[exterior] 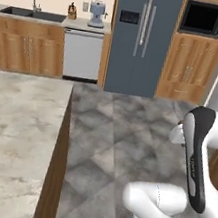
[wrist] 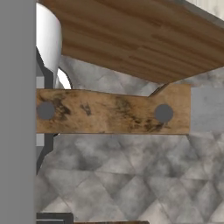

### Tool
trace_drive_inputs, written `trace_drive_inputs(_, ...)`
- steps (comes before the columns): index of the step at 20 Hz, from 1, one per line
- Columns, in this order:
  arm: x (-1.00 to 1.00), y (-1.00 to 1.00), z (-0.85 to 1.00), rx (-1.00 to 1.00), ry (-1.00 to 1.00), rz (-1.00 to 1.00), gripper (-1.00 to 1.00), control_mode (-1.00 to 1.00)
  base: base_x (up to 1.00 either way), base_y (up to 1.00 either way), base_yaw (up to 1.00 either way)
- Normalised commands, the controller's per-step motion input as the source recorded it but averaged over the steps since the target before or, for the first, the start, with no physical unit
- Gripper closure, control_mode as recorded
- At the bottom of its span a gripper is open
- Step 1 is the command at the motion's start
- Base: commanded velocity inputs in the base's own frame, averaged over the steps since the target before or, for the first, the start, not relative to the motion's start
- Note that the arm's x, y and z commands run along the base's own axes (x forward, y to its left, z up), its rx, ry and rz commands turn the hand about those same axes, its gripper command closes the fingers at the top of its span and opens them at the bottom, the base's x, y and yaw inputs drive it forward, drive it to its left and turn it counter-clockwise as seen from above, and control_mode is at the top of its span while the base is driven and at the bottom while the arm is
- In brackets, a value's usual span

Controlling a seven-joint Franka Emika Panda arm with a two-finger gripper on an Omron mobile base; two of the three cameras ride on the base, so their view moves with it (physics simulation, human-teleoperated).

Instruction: Pick up the metallic utensils from the counter and place them in the open drawer. Make sure not to pick up any wooden utensils.

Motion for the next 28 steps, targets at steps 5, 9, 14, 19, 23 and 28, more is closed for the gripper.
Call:
trace_drive_inputs(5,0.00,0.00,0.00,0.00,0.00,0.00,1.00,1.00,0.74,-0.67,0.10)
trace_drive_inputs(9,0.00,0.00,0.00,0.00,0.00,0.00,1.00,1.00,0.66,-0.67,0.15)
trace_drive_inputs(14,0.00,0.00,0.00,0.00,0.00,0.00,1.00,1.00,0.56,-0.47,0.13)
trace_drive_inputs(19,0.00,0.00,0.00,0.00,0.00,0.00,1.00,1.00,0.60,-0.39,0.15)
trace_drive_inputs(23,0.00,0.00,0.00,0.00,0.00,0.00,1.00,1.00,0.70,-0.37,0.20)
trace_drive_inputs(28,0.00,0.00,0.00,0.00,0.00,0.00,1.00,1.00,0.57,-0.31,0.20)
